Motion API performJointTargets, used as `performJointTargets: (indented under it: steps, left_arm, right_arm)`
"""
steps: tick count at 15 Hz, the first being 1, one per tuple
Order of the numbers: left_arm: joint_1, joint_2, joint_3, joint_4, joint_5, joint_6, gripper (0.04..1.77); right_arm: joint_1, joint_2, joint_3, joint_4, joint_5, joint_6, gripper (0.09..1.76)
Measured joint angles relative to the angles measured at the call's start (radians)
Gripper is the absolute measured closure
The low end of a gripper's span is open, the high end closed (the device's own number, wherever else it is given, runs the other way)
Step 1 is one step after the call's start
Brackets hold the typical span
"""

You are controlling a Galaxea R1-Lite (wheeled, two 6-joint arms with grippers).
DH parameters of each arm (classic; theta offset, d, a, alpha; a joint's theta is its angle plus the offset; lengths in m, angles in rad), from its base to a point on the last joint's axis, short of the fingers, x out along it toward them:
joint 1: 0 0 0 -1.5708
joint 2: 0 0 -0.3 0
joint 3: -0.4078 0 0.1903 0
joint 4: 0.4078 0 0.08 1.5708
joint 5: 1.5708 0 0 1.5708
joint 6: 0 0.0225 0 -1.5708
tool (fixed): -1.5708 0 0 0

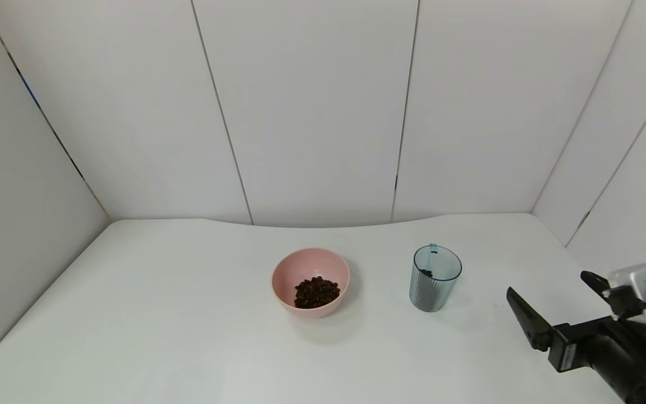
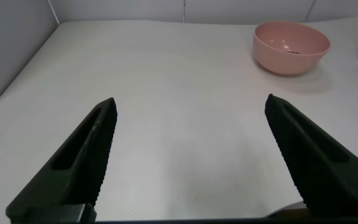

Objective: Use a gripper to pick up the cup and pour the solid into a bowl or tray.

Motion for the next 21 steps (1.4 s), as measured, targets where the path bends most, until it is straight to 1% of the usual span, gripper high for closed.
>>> performJointTargets:
  steps: [3, 5, 8, 10, 11, 14, 17, 21]
  left_arm:
    - [0.000, 0.000, 0.000, 0.000, 0.000, 0.000, 0.09]
    - [0.000, 0.000, 0.000, 0.000, 0.000, 0.000, 0.09]
    - [0.000, 0.000, 0.000, 0.000, 0.000, 0.000, 0.09]
    - [0.000, 0.000, 0.000, 0.000, 0.000, 0.000, 0.09]
    - [0.000, 0.000, 0.000, 0.000, 0.000, 0.000, 0.09]
    - [0.000, 0.000, 0.000, 0.000, 0.000, 0.000, 0.09]
    - [0.000, 0.000, 0.000, 0.000, 0.000, 0.000, 0.09]
    - [0.000, 0.000, 0.000, 0.000, 0.000, 0.000, 0.09]
  right_arm:
    - [-0.013, -0.113, 0.041, 0.055, -0.001, -0.002, 0.15]
    - [-0.080, -0.199, 0.048, 0.119, 0.017, -0.002, 0.15]
    - [-0.195, -0.347, 0.031, 0.236, 0.091, -0.002, 0.15]
    - [-0.248, -0.459, 0.006, 0.352, 0.112, 0.000, 0.15]
    - [-0.276, -0.533, -0.009, 0.448, 0.125, 0.002, 0.15]
    - [-0.329, -0.721, -0.030, 0.674, 0.148, 0.007, 0.15]
    - [-0.383, -0.892, -0.034, 0.804, 0.156, 0.017, 0.15]
    - [-0.444, -1.066, -0.059, 0.936, 0.176, 0.019, 0.15]
